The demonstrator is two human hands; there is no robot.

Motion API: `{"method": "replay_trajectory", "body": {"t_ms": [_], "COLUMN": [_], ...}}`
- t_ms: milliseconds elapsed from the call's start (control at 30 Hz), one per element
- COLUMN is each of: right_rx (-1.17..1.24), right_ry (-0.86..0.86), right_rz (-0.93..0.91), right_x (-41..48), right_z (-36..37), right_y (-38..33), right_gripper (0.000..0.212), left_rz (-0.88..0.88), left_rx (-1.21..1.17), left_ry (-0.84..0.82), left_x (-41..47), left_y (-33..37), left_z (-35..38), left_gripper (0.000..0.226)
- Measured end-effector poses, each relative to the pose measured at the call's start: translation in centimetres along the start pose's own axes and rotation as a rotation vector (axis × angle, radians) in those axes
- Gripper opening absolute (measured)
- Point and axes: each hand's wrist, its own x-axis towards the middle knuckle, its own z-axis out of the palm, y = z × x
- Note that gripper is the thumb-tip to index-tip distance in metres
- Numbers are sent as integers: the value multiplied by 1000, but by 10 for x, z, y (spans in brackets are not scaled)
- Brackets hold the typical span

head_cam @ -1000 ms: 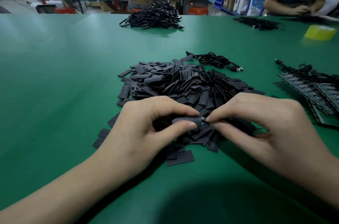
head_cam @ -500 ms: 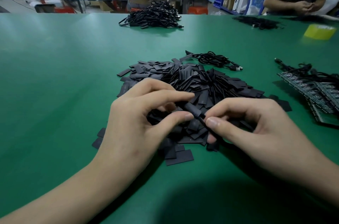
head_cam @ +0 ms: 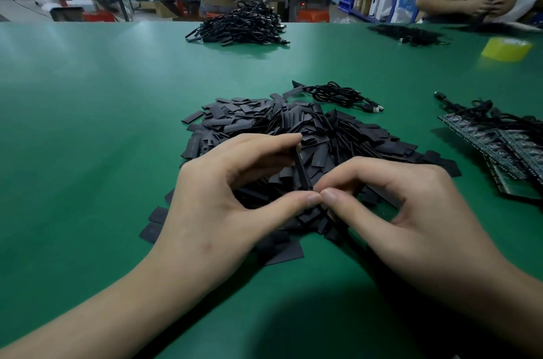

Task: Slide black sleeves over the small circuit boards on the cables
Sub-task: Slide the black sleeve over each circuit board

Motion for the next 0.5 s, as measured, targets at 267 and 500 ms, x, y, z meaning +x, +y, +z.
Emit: {"method": "replay_trajectory", "body": {"t_ms": [267,500], "right_rx": [-70,-60], "right_ry": [18,-211], "right_rz": [-56,59], "right_x": [1,4], "right_z": [-2,-10], "right_y": [2,2], "right_gripper": [6,26], "left_rz": [33,-46], "left_rx": [14,49], "left_ry": [-13,131], "left_x": [1,2], "left_y": [3,-3], "left_z": [-2,-5], "left_gripper": [49,51]}}
